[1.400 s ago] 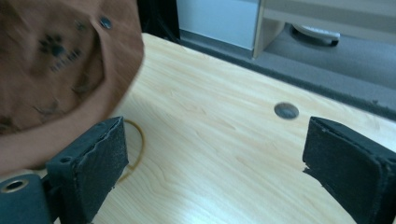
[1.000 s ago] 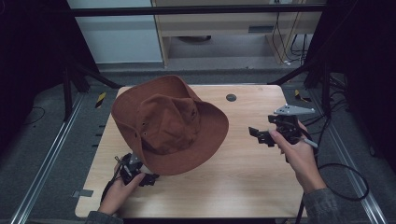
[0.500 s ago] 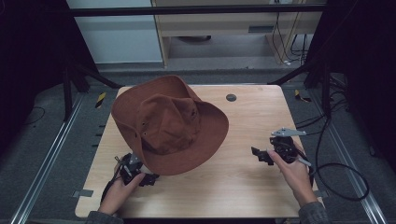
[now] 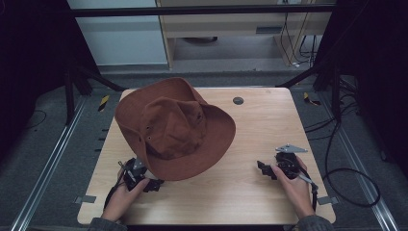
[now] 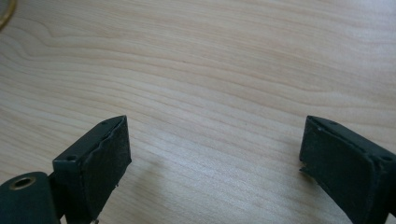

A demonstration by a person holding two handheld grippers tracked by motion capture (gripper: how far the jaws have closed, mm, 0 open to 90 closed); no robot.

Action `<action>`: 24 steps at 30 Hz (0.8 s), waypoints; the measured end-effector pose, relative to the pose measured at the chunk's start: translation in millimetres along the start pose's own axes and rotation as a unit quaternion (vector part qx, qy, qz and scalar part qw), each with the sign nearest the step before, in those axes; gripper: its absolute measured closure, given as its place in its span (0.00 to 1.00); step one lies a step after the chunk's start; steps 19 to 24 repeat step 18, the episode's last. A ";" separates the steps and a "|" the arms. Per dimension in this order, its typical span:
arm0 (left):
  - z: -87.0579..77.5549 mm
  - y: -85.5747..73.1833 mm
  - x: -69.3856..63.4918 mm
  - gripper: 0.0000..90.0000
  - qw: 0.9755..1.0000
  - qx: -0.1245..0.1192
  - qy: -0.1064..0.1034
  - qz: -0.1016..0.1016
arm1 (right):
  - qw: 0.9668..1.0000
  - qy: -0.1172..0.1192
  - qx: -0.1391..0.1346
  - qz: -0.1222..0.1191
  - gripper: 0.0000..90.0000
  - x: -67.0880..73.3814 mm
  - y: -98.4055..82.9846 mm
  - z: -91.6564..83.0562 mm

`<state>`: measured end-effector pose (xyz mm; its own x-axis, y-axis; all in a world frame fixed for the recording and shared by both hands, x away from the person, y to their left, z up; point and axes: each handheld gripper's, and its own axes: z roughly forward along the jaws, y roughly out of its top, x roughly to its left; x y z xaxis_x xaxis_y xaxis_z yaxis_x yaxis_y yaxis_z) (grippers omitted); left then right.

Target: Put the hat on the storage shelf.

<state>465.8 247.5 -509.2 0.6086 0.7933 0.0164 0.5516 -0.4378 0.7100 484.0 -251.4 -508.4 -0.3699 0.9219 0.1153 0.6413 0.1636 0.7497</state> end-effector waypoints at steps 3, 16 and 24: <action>0.0 0.0 -0.1 0.00 1.000 0.000 0.000 0.000 | 1.000 -0.009 -0.006 -0.002 0.10 0.9 -2.0 1.2; 0.0 0.0 -0.1 0.00 1.000 0.000 0.000 0.000 | 0.998 -0.046 0.014 -0.042 0.07 15.1 -3.5 4.5; 0.1 0.1 -0.1 0.00 1.000 0.000 0.000 0.000 | 0.998 -0.046 0.015 -0.036 0.07 16.2 -3.9 3.9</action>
